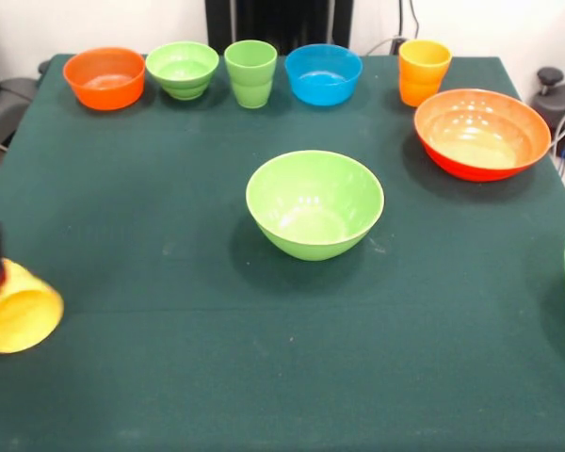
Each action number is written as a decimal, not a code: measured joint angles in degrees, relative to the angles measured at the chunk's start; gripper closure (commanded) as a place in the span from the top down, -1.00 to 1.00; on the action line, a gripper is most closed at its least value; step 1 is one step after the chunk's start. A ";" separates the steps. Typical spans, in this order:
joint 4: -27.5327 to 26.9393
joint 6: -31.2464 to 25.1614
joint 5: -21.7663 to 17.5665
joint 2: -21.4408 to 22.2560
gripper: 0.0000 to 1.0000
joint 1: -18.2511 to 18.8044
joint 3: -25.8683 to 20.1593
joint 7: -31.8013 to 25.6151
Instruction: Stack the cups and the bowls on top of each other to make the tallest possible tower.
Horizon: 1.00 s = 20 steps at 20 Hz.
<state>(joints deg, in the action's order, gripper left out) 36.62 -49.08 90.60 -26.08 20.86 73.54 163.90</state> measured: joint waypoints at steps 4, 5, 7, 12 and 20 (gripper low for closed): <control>3.62 0.64 -2.59 1.91 -1.00 -3.80 -4.36 0.00; 4.00 0.72 -2.97 2.15 -1.00 -4.17 -4.93 0.00; 5.30 0.92 -4.80 3.20 -1.00 -5.23 -7.27 0.00; 7.42 1.11 -8.32 5.21 -1.00 -5.34 -11.20 0.00; 9.36 2.48 -15.43 8.29 -1.00 -2.60 -16.00 -0.08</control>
<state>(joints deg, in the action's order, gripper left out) 45.98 -46.60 75.18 -17.79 18.25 57.54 163.82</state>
